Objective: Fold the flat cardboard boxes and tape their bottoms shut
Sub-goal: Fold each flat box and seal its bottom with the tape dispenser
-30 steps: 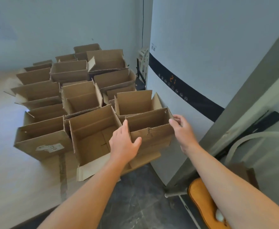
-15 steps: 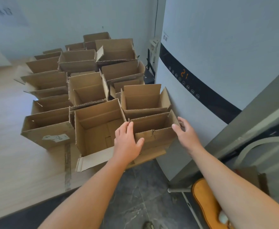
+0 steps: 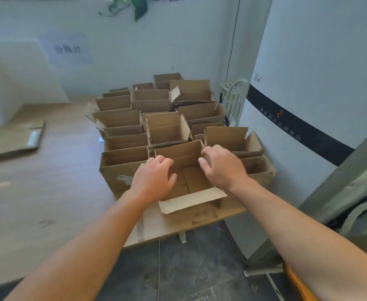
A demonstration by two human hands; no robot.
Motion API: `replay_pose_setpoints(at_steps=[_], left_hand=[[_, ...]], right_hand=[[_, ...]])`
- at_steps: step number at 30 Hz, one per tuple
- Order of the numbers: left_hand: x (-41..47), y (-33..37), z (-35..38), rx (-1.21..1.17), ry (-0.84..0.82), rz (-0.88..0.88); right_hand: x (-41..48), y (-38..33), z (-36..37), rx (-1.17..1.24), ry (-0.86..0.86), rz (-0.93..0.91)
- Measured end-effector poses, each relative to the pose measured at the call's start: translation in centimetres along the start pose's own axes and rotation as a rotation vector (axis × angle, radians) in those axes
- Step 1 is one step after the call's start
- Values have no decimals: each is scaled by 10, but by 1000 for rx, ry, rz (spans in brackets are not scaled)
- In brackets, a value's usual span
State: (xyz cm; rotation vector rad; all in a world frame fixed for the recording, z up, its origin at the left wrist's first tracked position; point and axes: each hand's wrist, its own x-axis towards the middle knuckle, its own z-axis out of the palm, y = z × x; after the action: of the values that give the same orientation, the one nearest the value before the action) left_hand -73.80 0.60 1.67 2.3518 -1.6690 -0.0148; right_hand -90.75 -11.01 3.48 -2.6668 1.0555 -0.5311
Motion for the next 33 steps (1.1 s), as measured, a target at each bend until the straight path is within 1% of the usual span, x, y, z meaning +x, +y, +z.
replay_pose_setpoints(at_steps=[6,10,13,17,21,24,28,31,33], left_hand=[[-58,-134,-64,207,-44,-124],[-92,-210,-92,237,-49,-259],[-105,-263,-107,243,-64,-351],[-104,-329,-120,225,-112,-454],[-87,-398,-126,222,-122,-505],[-67,-455,-126,243,-118,-531],[-48,-527,-126,270,-163,-586],[-38,-578,-127,245,-187,-631],[-29,-610,-121,228,-201,-642]], right_hand=[[29,-154,56,-27,-75,-171],[48,-243,92,-59,-116,-241],[68,-294,115,-111,-165,-286],[102,-342,149,-158,-244,-339],[153,-376,188,-152,-285,-377],[201,-403,223,-153,-286,-401],[259,-448,270,-190,-335,-460],[291,-482,299,-207,-370,-498],[311,-500,319,-210,-422,-508]])
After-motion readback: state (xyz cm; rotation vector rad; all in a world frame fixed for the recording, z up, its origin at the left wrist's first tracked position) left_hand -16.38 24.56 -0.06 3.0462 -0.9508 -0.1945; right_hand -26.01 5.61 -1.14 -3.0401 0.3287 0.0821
